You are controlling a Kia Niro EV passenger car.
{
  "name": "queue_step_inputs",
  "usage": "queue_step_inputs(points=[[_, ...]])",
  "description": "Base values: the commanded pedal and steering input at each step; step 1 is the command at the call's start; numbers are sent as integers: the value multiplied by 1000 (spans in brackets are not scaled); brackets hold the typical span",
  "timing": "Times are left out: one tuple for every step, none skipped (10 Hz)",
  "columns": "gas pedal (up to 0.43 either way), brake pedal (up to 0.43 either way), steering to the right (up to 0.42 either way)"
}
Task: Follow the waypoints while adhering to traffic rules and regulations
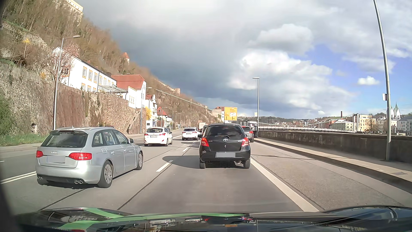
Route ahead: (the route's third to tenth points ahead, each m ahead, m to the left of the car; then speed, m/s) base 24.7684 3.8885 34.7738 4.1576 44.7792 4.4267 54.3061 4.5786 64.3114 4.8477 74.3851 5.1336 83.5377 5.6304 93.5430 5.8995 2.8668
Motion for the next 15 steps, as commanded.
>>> queue_step_inputs(points=[[0,98,-7],[0,110,-7],[0,110,-7],[0,110,-7],[0,116,-7],[0,122,-7],[0,116,-7],[0,110,-7],[0,116,-7],[0,116,-7],[0,116,-7],[0,110,-7],[0,110,-7],[0,98,-7],[0,67,-7]])
